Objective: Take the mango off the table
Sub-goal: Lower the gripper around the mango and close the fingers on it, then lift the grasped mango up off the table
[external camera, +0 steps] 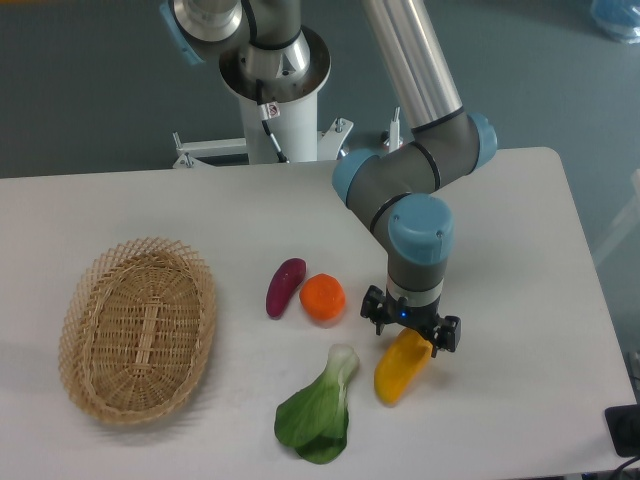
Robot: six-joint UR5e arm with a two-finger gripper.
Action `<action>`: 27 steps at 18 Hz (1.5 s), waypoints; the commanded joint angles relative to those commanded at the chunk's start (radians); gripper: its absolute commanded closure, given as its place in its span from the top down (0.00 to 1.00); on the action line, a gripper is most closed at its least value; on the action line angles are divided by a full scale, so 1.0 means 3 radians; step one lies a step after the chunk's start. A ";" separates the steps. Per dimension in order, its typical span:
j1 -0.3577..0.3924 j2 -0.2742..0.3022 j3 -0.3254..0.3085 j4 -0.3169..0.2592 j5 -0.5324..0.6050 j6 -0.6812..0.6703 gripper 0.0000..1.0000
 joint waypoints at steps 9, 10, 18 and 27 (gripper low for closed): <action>0.0000 0.0010 -0.0026 0.0051 0.0031 0.0005 0.58; 0.0000 0.0020 -0.0020 0.0046 0.0031 0.0010 0.55; 0.0010 0.0153 -0.0005 0.0041 0.0010 -0.0031 0.56; 0.0010 0.0593 0.0051 0.0031 -0.0271 -0.0137 0.56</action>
